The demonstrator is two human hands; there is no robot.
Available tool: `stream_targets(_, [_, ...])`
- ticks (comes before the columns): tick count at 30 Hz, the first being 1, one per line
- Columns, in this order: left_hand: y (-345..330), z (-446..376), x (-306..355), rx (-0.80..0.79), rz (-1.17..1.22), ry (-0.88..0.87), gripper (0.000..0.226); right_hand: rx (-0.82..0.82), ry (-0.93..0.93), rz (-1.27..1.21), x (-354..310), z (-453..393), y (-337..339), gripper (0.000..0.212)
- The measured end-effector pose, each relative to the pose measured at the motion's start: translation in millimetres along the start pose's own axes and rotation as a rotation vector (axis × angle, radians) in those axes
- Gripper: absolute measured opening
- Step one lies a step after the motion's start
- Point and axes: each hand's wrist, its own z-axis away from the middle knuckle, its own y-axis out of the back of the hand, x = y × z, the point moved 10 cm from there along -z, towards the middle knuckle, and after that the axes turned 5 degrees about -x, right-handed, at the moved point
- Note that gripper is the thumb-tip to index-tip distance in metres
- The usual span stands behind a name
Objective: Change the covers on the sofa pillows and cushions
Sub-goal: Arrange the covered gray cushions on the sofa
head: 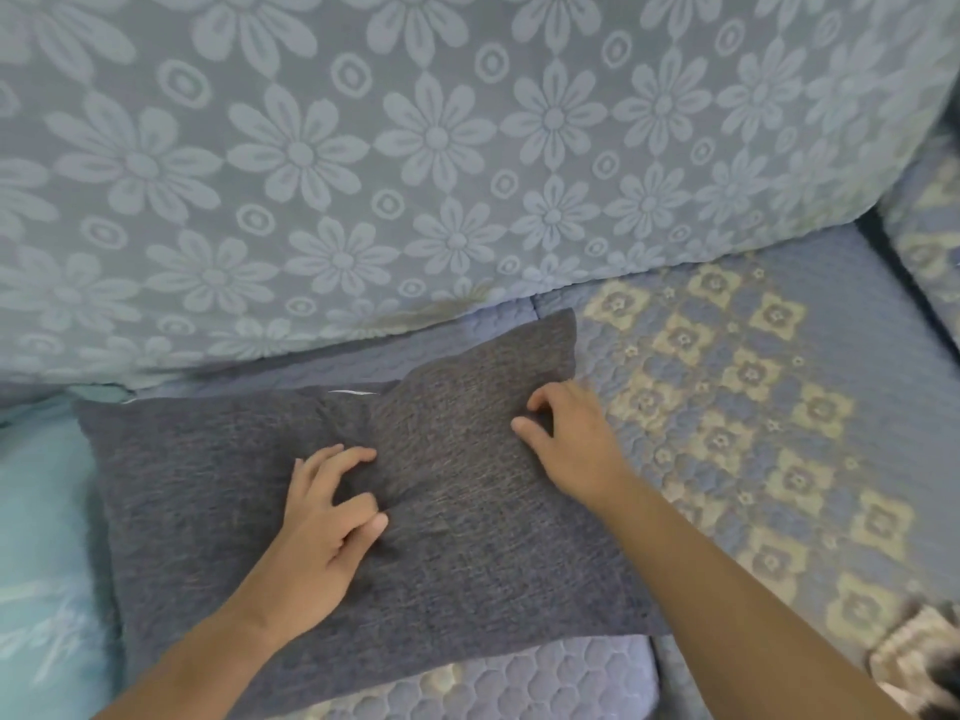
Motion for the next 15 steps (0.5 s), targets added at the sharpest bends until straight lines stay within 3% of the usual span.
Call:
stream_targets(2, [1.9, 12.6, -3.5, -0.064, 0.012, 0.005, 0.038, -0.218, 0.021, -0.021, -3.8, 14.3, -24.0, 0.068])
stream_targets(4, [2.3, 26.0, -13.5, -0.112, -0.004, 0.001, 0.038, -0.373, 0.077, 0.024, -15.8, 32.7, -44.5, 0.089])
stream_targets(6, [5.2, 35.5, -24.1, -0.110, -0.111, -0.029, 0.040, -0.331, 0.124, 0.018, -26.8, 42.3, -45.2, 0.080])
stream_targets(8, [10.3, 39.7, -34.6, -0.072, -0.287, -0.043, 0.042, -0.078, 0.102, -0.084, -28.4, 44.5, -21.0, 0.053])
stream_targets(10, [15.9, 42.0, -43.0, -0.048, -0.405, -0.002, 0.039, 0.022, -0.110, -0.310, 3.3, 45.4, -8.7, 0.044])
stream_targets(13, [17.0, 49.8, -45.2, -0.005, -0.485, 0.032, 0.040, -0.390, -0.405, -0.706, 30.1, 71.0, -53.2, 0.046])
stream_targets(15, [19.1, 52.5, -42.7, 0.018, -0.519, 0.067, 0.042, -0.403, -0.420, -0.814, 28.4, 83.7, -62.0, 0.039])
